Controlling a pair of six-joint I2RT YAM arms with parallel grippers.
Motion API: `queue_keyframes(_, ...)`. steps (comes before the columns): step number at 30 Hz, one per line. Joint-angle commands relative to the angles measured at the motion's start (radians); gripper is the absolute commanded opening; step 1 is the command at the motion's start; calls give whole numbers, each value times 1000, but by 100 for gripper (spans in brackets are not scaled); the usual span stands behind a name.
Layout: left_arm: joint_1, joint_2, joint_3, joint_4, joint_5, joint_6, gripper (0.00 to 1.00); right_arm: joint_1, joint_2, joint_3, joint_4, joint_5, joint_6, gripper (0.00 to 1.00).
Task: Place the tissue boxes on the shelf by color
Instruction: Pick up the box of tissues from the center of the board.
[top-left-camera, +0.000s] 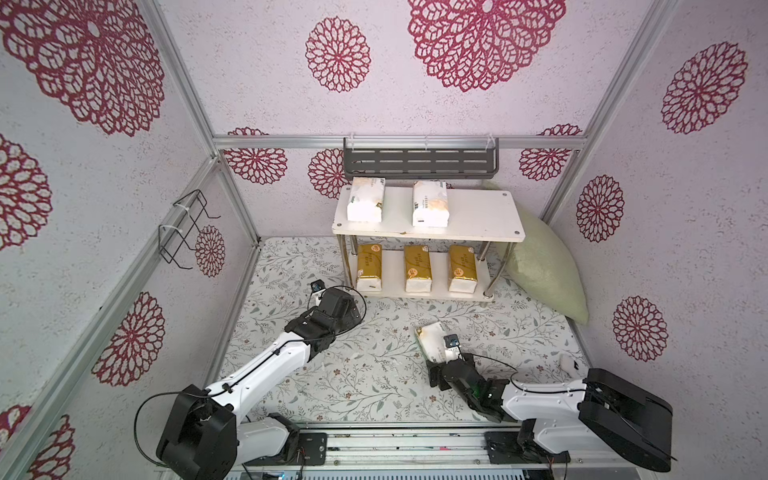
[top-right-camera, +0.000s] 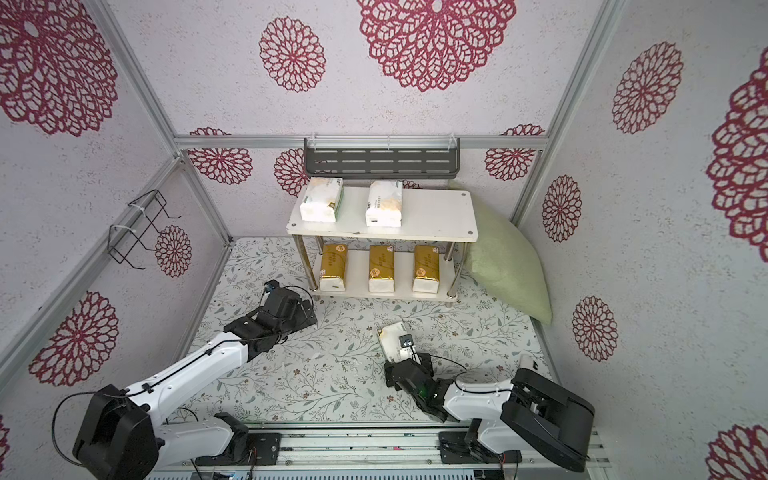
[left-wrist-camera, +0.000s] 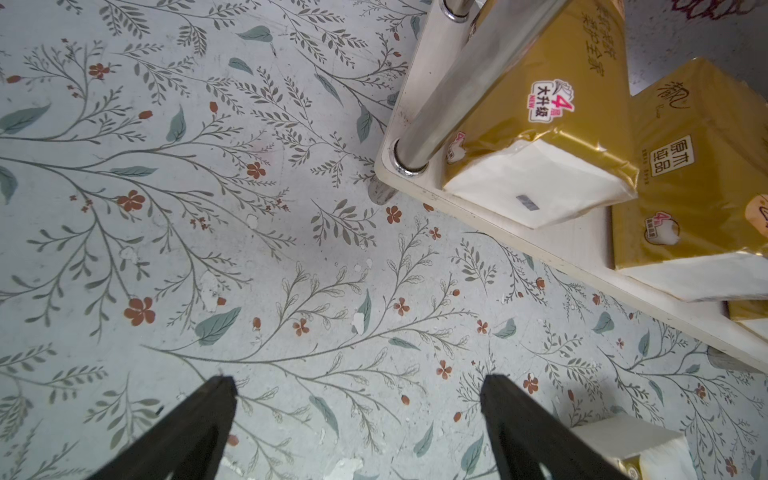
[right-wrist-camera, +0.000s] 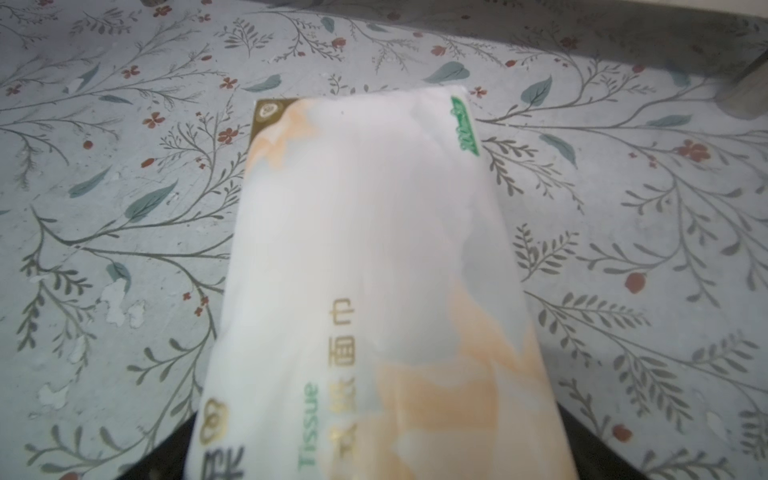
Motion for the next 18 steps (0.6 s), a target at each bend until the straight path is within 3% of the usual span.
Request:
queue_keyframes(1,-5,5,21,-9,-16,-6,99,7,16,-6,50,37,-12,90)
queue_keyframes(6,-6,7,23,-12,-17,-5,99,22,2,21,22,36,-20,87)
queue_keyframes(18,-5,15,21,-9,-27,4,99,26,-240,141,-350,-25,-10,81)
